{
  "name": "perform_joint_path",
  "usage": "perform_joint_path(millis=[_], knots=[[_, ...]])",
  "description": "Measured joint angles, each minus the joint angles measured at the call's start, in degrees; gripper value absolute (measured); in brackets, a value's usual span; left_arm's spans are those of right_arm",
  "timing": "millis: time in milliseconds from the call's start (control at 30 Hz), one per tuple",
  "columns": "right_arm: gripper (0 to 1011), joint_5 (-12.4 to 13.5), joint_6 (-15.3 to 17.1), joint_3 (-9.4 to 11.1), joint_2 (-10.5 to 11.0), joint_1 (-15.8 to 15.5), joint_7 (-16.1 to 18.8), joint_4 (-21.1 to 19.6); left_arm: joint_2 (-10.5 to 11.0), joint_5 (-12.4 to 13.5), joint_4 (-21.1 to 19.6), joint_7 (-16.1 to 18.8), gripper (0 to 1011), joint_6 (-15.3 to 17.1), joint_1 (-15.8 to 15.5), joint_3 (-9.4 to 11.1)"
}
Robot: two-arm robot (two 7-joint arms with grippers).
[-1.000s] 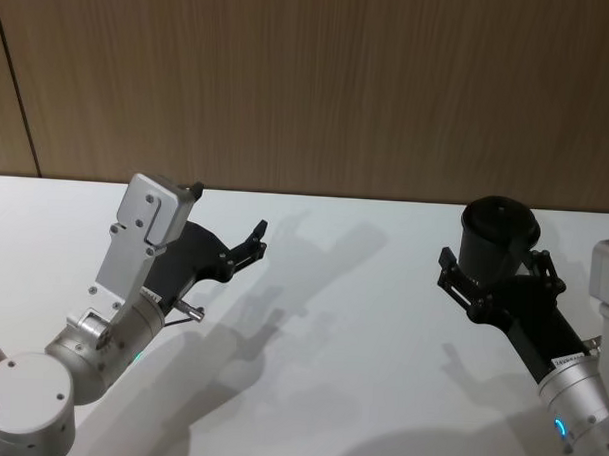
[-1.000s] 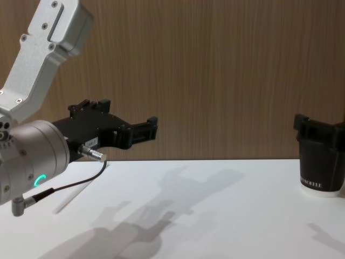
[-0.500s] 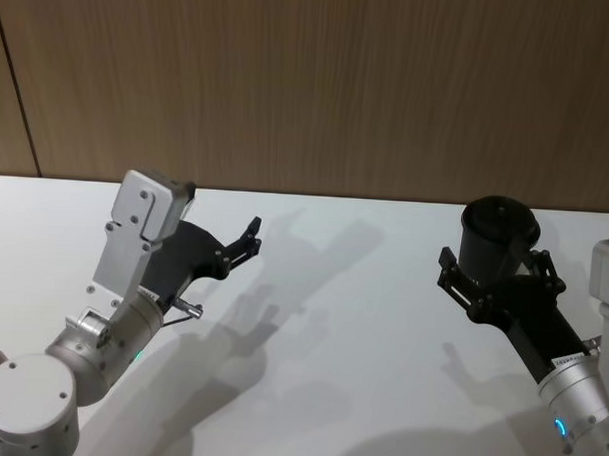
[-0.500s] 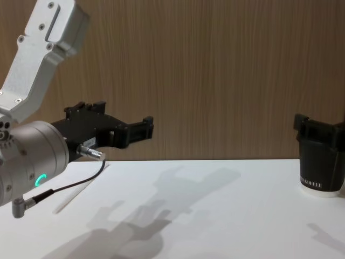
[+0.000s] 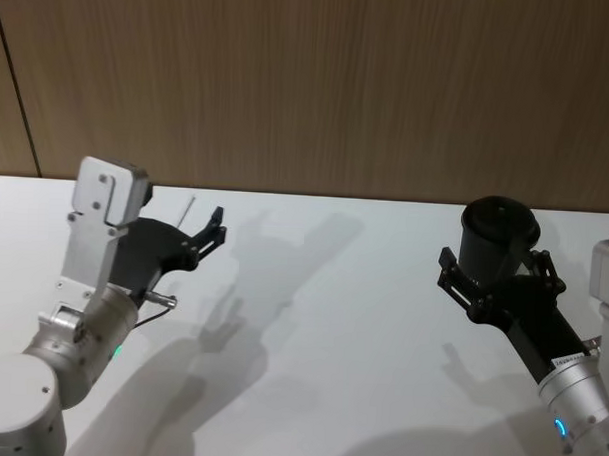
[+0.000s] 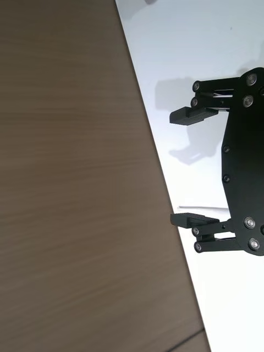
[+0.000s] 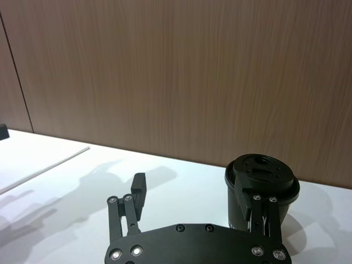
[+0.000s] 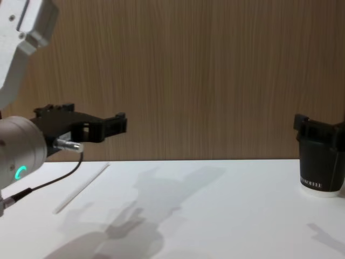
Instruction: Pick up the straw with one hand, pass it to the other hand, and insert it into the cup.
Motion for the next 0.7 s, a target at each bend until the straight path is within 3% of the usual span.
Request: perform_joint_path(millis=[700], knots=[[1001, 0.00, 0.00, 0.00, 0.00, 0.00, 0.00, 0.00, -1.25, -1.87, -6.79, 6.61, 1000, 14.62, 3.54, -5.56]])
